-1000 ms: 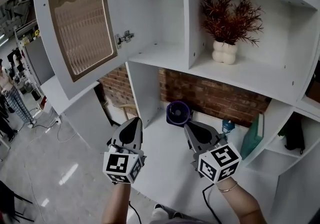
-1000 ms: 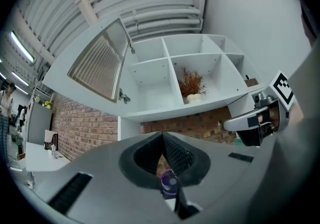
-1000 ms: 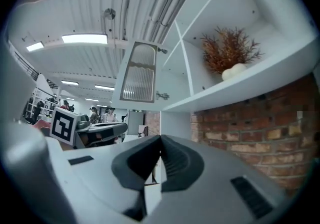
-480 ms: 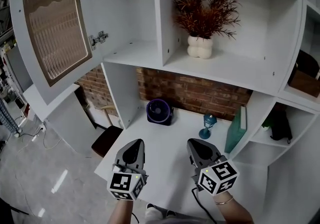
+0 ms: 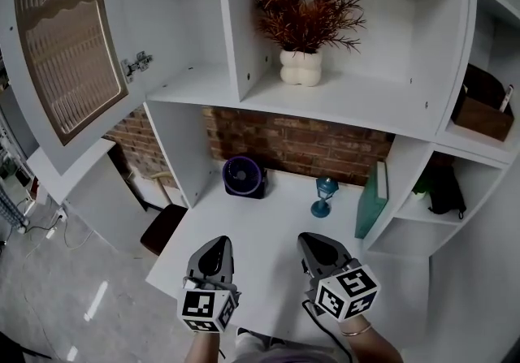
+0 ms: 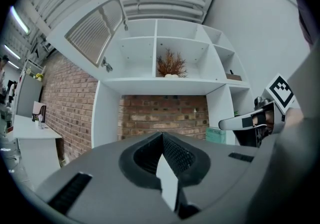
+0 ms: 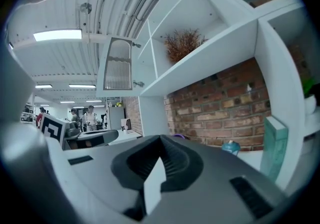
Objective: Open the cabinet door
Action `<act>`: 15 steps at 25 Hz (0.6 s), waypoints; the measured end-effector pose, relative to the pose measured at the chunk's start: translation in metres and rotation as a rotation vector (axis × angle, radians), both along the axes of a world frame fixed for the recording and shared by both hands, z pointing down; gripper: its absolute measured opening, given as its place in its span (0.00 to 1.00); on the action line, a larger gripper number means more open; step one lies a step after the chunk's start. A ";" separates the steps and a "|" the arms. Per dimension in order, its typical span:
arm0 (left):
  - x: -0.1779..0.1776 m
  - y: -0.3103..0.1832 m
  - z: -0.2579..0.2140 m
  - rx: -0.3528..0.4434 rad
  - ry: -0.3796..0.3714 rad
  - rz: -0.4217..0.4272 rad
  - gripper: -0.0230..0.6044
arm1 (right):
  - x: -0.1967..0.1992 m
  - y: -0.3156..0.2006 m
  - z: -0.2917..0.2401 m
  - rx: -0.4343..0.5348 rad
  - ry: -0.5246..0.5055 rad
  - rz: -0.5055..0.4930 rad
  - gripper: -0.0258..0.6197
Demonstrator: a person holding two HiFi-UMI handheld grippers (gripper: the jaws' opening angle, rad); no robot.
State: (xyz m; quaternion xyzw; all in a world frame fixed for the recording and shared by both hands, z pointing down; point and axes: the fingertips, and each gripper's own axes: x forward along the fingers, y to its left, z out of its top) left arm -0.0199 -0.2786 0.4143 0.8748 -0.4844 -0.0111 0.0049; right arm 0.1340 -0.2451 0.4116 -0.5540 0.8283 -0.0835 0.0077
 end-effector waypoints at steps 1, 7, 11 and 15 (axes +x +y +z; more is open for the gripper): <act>0.002 0.002 0.002 -0.010 0.000 0.004 0.04 | 0.000 0.001 0.000 0.003 -0.004 -0.001 0.04; 0.008 0.010 0.009 -0.027 0.009 0.019 0.04 | 0.004 0.009 0.004 0.004 -0.024 0.008 0.04; 0.009 0.013 0.009 -0.027 0.014 0.015 0.04 | 0.003 0.012 0.006 0.000 -0.034 -0.006 0.04; 0.011 0.016 0.008 -0.037 0.015 0.017 0.04 | 0.002 0.014 0.006 0.001 -0.031 -0.025 0.04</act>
